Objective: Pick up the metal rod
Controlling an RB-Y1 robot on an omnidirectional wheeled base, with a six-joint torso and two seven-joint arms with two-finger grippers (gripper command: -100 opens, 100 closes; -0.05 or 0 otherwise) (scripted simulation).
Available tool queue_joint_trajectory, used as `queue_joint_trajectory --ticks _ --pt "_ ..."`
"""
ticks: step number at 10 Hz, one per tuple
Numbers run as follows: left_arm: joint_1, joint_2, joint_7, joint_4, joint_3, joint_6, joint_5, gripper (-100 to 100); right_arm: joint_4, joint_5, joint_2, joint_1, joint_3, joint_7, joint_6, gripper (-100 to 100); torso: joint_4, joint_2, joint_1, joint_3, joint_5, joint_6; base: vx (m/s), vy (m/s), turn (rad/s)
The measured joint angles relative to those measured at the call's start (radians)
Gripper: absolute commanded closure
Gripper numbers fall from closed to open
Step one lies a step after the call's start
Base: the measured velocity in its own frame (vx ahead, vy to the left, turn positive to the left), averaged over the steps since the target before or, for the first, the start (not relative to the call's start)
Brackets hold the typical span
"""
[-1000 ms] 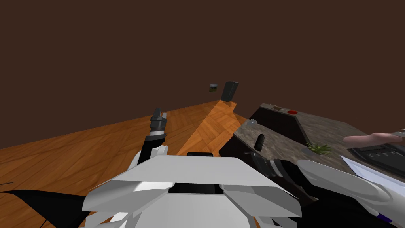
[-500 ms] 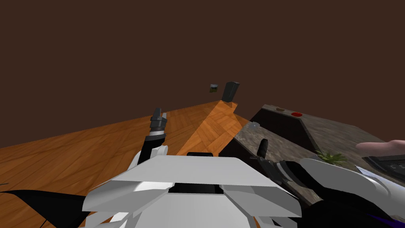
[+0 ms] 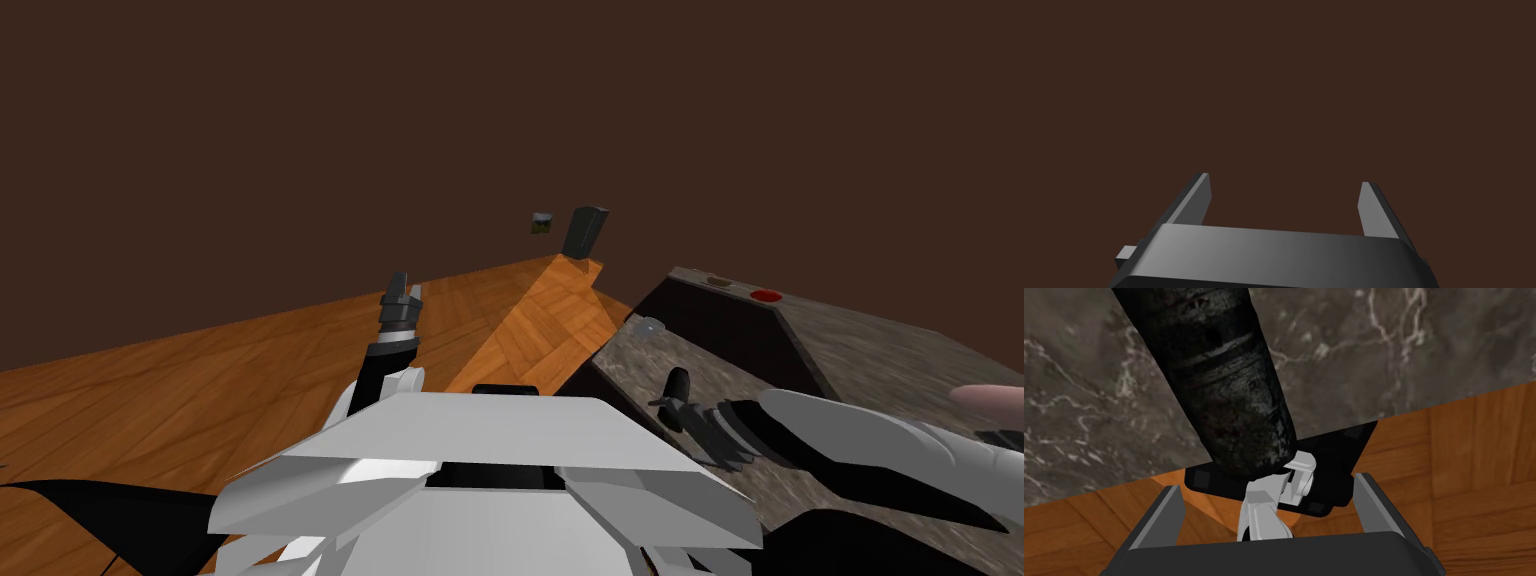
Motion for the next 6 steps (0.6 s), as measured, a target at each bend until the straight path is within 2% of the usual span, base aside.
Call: queue_joint_trajectory --ticks 1,3,4,5,6 --pt "0.0 0.0 0.0 0.0 0.0 0.0 0.0 0 0.011 -0.004 -0.009 -0.021 0.02 0.004 -0.003 -100 0.001 0.004 0.003 0.002 0.001 0.0 0.093 -0.119 0.021" --pt "0.0 0.0 0.0 0.0 0.0 0.0 0.0 0 0.055 0.016 -0.048 -0.037 0.046 0.019 -0.001 -100 0.0 0.002 -0.001 0.001 0.0 0.0 0.089 -0.106 0.02" --pt "0.0 0.0 0.0 0.0 0.0 0.0 0.0 0 0.058 0.021 -0.052 -0.027 0.033 0.016 -0.003 -100 0.001 0.004 0.001 0.002 0.0 0.0 0.104 -0.107 0.004" --pt "0.0 0.0 0.0 0.0 0.0 0.0 0.0 0 0.056 0.054 -0.056 0.027 -0.027 -0.001 -0.008 -100 0.001 0.002 0.0 0.002 0.0 0.0 0.112 -0.106 0.009" --pt "0.0 0.0 0.0 0.0 0.0 0.0 0.0 0 0.072 0.053 -0.065 0.016 -0.021 0.001 -0.011 -100 0.0 0.002 0.0 0.001 0.0 0.0 0.044 -0.043 0.01"
